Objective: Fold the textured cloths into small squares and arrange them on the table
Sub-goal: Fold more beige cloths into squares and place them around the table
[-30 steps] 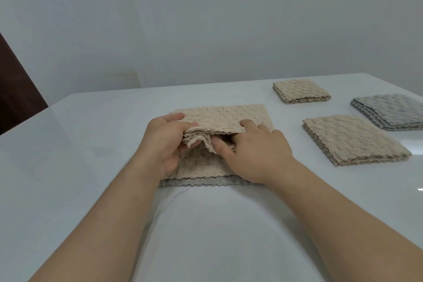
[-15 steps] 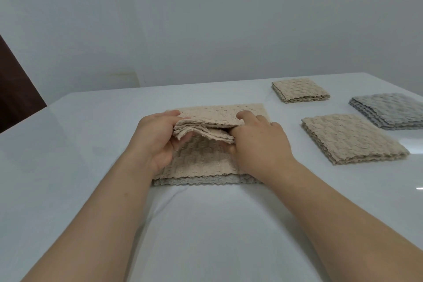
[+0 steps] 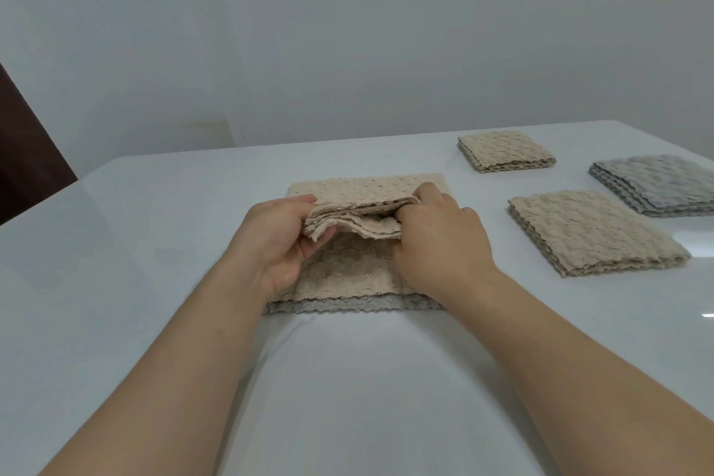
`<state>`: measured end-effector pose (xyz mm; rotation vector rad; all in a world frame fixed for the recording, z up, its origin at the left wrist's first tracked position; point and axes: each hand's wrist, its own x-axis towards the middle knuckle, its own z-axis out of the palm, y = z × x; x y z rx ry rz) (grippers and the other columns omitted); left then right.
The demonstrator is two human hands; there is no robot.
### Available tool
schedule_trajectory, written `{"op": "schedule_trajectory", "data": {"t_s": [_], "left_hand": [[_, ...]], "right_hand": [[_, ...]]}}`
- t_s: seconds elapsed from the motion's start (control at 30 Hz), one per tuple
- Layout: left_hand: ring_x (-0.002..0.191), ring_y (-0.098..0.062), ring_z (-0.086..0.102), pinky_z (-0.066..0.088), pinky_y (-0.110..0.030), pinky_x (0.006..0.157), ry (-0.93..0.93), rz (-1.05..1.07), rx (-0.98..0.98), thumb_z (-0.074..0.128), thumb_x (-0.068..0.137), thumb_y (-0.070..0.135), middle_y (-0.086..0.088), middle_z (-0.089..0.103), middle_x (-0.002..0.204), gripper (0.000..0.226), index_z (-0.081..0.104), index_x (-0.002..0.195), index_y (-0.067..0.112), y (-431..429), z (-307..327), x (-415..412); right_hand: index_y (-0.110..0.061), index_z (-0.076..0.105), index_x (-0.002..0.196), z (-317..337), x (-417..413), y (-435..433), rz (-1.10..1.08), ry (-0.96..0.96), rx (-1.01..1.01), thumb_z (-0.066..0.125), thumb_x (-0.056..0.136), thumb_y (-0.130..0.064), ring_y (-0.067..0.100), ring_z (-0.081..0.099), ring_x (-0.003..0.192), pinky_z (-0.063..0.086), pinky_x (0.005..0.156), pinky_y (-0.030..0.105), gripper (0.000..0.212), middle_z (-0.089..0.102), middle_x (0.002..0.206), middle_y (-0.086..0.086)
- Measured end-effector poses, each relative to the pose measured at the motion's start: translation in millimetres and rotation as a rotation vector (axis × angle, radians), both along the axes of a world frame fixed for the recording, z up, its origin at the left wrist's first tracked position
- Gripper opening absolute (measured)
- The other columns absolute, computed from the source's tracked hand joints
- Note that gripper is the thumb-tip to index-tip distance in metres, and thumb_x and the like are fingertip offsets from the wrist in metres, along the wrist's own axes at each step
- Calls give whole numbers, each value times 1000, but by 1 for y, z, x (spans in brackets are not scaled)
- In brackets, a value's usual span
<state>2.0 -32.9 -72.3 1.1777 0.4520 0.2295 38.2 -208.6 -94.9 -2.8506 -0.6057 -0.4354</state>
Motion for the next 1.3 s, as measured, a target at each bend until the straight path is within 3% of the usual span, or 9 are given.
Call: {"op": "schedule_trajectory", "data": {"t_s": [0.13,0.23,0.37,0.47,0.63,0.8,0.93,1.07,1.3], "left_hand": [[64,-21,71,54,-20,44,-41,2,30,59,90,-15,-20,70,95,43,54,132,-7,-1,2,-2],[57,-15,71,57,-23,47,-56,19,68,61,89,-14,-19,71,103,44,57,131,-2,0,3,-3],[55,-17,68,52,-21,42,-59,65,65,60,89,-13,-20,70,102,43,59,130,0,9,3,-1],[58,-18,68,52,-21,44,-73,71,57,60,88,-11,-19,70,100,45,57,132,1,15,2,-1],[62,-18,70,56,-23,49,-120,75,78,60,91,-10,-17,71,102,48,55,137,6,16,4,-5],[96,-21,76,61,-28,70,-266,-38,184,61,93,-10,-10,67,124,55,54,142,11,3,7,-11],[122,-17,66,55,-34,100,-370,-176,331,64,91,-8,-5,61,141,57,55,143,14,-6,6,-16],[109,-3,70,56,-16,83,-380,-243,420,61,90,-12,0,63,135,59,54,144,12,-12,3,-18],[107,-7,71,57,-20,83,-305,-254,469,60,90,-15,0,61,139,60,58,141,16,-2,-6,-9]], "right_hand": [[-22,62,96,-2,-1,-1,-28,-8,16,56,88,-27,30,51,102,36,76,39,11,41,104,1],[-26,65,114,-6,2,0,-10,37,49,55,93,-37,30,52,111,41,84,41,26,47,122,4],[-28,66,124,-9,5,-3,173,96,170,53,95,-48,28,52,122,47,97,42,37,45,140,2],[-30,67,126,-13,5,-5,331,64,281,60,94,-38,23,54,126,47,102,39,34,37,154,-3],[-28,70,85,-7,6,-2,222,117,895,57,85,-17,10,66,98,52,88,30,17,60,127,-11],[-17,61,106,4,16,-7,-89,637,1372,54,98,-37,25,73,74,62,77,53,23,66,110,7],[-15,65,113,7,17,-7,-109,918,1420,45,97,-66,31,76,89,61,85,51,57,77,103,8],[-17,71,111,9,16,-11,-16,1035,1420,42,94,-74,28,76,93,60,89,48,66,79,98,5],[-14,65,118,-5,22,-4,-75,635,1059,36,99,-66,26,64,110,52,100,48,62,69,116,4]]}}
